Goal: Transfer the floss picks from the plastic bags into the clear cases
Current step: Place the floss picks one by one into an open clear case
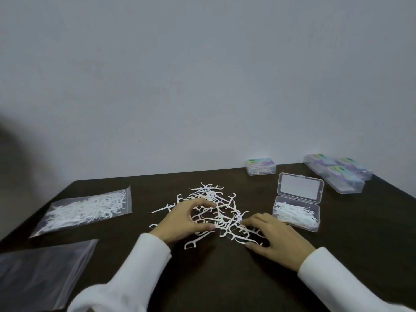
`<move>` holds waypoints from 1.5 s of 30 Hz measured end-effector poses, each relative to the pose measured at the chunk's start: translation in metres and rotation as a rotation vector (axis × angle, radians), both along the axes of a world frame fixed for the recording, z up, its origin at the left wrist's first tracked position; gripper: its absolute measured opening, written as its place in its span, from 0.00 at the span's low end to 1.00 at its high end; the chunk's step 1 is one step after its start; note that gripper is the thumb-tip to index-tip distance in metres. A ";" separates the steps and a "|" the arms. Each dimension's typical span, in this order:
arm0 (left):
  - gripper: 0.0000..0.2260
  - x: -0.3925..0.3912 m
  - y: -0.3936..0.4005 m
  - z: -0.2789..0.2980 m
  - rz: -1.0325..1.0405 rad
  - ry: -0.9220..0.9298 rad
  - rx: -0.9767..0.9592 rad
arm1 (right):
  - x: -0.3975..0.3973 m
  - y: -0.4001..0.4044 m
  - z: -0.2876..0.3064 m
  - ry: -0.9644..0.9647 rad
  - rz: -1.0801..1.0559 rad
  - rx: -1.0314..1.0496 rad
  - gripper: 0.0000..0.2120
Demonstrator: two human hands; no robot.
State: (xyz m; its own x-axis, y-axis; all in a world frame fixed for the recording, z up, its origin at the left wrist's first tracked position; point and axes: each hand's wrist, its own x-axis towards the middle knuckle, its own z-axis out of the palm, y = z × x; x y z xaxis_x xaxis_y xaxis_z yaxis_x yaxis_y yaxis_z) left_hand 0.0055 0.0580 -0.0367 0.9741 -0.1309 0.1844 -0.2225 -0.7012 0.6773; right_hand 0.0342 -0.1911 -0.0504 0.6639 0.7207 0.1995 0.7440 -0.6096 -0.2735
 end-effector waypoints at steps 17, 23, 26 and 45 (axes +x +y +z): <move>0.25 -0.004 0.032 -0.010 0.163 0.077 0.247 | 0.030 0.076 0.011 0.007 0.102 -0.032 0.28; 0.34 -0.008 0.046 -0.003 0.156 0.177 0.316 | 0.039 0.089 0.014 0.034 0.061 -0.166 0.27; 0.27 -0.006 0.047 -0.003 0.173 0.139 0.300 | 0.040 0.086 0.013 0.002 0.047 -0.108 0.21; 0.09 -0.007 0.038 -0.003 0.226 -0.061 0.343 | 0.042 0.078 0.016 0.105 -0.051 0.162 0.13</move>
